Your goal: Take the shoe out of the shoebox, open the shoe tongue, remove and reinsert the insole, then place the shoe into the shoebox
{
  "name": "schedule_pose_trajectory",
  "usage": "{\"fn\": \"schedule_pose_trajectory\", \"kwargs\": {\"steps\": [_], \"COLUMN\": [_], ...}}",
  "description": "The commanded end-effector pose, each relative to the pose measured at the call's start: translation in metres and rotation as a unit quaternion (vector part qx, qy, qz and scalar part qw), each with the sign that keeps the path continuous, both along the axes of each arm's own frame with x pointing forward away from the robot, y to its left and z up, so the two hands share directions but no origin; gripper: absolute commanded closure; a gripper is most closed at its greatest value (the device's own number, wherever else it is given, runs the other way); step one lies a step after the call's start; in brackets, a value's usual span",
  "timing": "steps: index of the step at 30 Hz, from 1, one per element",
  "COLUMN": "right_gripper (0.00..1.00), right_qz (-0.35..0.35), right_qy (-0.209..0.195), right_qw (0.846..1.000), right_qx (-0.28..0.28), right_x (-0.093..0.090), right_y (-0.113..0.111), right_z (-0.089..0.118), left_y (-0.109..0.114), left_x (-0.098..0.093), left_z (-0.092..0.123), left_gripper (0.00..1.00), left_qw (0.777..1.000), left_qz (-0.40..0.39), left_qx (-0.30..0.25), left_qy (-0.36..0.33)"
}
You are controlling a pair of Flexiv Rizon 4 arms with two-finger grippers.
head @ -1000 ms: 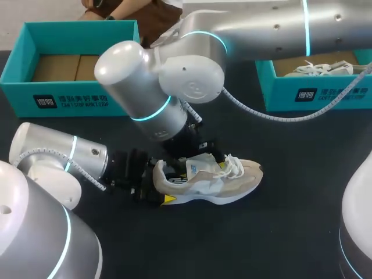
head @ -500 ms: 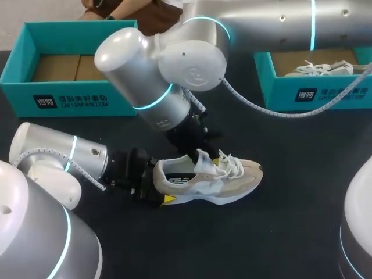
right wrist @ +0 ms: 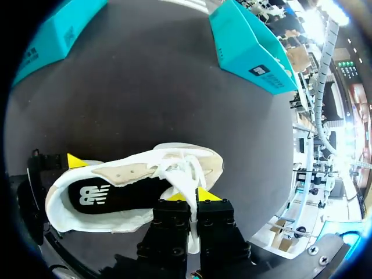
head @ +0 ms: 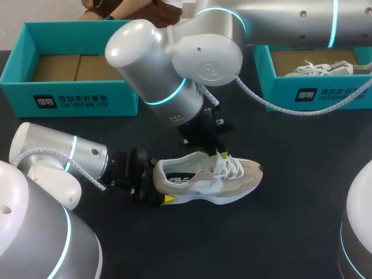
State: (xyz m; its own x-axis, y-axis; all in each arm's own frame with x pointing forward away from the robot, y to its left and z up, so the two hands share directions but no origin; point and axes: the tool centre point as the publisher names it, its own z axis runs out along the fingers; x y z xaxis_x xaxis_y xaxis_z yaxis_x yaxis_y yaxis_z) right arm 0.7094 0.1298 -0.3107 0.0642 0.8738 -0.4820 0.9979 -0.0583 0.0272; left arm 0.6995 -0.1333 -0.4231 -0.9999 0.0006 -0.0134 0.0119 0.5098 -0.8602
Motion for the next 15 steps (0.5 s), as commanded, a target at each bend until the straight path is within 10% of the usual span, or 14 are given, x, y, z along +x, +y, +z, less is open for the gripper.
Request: {"fn": "schedule_pose_trajectory", "kwargs": {"steps": [1,15], "right_gripper": [1.00,0.98], "right_qz": [-0.078,-0.094], "right_qy": [-0.040,-0.002], "right_qw": [0.996,0.996], "right_qx": [0.020,0.006], "right_x": [-0.001,0.005], "right_y": [-0.030,-0.073], "right_z": [-0.007,-0.053], "left_y": [0.000,0.000], "left_x": [0.001,0.001], "left_z": [-0.001,-0.001], "left_gripper": [1.00,1.00], "left_qw": [1.000,1.000], "left_qz": [0.000,0.000], "left_qx": [0.002,0.002], "left_qy": [0.000,0.000]}}
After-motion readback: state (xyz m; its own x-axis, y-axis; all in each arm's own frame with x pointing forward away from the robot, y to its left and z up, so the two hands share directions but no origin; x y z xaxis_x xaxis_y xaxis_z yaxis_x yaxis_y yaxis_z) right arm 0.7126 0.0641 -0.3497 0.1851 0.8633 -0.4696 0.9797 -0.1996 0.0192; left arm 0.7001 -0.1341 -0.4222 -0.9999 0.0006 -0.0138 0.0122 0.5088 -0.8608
